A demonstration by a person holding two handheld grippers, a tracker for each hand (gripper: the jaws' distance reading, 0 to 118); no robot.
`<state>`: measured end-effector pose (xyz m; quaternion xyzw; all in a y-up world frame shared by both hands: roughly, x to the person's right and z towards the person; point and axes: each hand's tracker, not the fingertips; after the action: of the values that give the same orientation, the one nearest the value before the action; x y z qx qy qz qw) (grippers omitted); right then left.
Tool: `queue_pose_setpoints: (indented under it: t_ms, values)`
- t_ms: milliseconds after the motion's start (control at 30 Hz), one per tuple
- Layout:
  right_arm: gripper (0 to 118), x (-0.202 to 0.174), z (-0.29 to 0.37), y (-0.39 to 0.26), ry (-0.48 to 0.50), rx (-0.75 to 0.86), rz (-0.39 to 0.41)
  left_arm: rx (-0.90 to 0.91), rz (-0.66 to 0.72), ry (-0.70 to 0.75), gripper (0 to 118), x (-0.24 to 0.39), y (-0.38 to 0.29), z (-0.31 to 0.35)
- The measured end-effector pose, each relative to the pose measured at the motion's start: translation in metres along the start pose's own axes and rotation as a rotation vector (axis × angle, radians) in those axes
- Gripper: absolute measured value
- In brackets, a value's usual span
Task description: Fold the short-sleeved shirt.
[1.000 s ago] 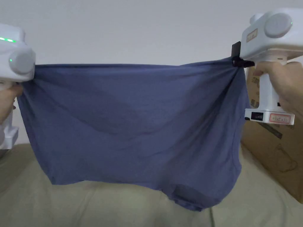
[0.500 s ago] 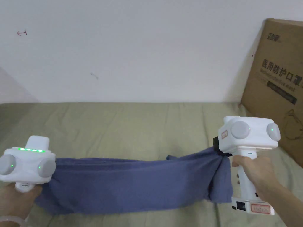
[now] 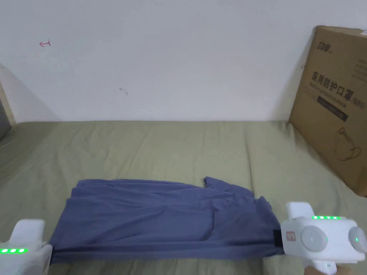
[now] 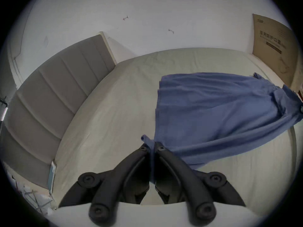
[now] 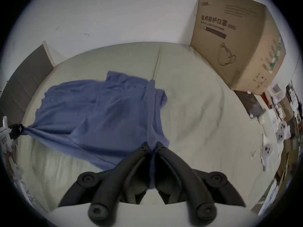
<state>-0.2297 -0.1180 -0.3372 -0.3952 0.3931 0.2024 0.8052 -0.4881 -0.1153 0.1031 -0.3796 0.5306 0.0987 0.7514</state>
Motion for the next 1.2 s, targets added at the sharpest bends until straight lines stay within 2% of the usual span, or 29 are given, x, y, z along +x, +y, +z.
queue_pose_setpoints:
  t_ms: [167,333,400,533,633,733,767,800,867,900,933,967,1133,1167,1200]
  values:
    - [4,0.006,0.063,-0.103,0.011,-0.026,0.003,0.02,-0.087,-0.007,3,-0.024,-0.073,0.067]
    - [4,0.013,0.116,-0.198,0.046,-0.091,-0.078,0.0,-0.082,-0.016,3,-0.045,-0.136,0.117]
    - [4,0.016,0.132,-0.224,0.05,-0.087,-0.086,-0.016,-0.098,-0.022,3,-0.05,-0.158,0.134]
    - [4,0.024,0.15,-0.255,0.096,-0.132,-0.182,-0.025,-0.139,-0.001,3,-0.057,-0.191,0.154]
    - [4,0.02,0.151,-0.258,0.077,-0.111,-0.138,-0.031,-0.074,-0.022,3,-0.063,-0.203,0.158]
    - [4,0.021,0.149,-0.254,0.083,-0.11,-0.146,-0.03,-0.072,-0.017,4,-0.059,-0.208,0.158]
    - [4,0.02,0.15,-0.252,0.08,-0.11,-0.149,-0.027,-0.079,-0.012,9,-0.058,-0.208,0.158]
    - [6,0.021,0.15,-0.252,0.078,-0.114,-0.151,-0.032,-0.082,-0.01,19,-0.058,-0.208,0.156]
    - [36,0.021,0.15,-0.252,0.068,-0.116,-0.14,-0.046,-0.059,0.012,59,-0.057,-0.209,0.157]
    - [50,0.023,0.147,-0.252,0.031,-0.123,-0.119,-0.054,-0.034,0.014,76,-0.06,-0.209,0.156]
    - [59,0.024,0.148,-0.252,-0.001,-0.123,-0.101,-0.063,0.006,-0.005,90,-0.063,-0.209,0.159]
    - [59,0.025,0.151,-0.252,-0.002,-0.118,-0.103,-0.059,0.039,-0.021,96,-0.065,-0.21,0.164]
    - [57,0.027,0.173,-0.247,0.065,-0.058,-0.13,-0.034,0.118,-0.113,95,-0.074,-0.211,0.188]
    - [51,0.025,0.177,-0.245,0.075,-0.049,-0.123,-0.03,0.133,-0.123,88,-0.076,-0.212,0.192]
    - [38,0.022,0.181,-0.244,0.081,-0.038,-0.103,-0.028,0.156,-0.143,72,-0.077,-0.212,0.196]
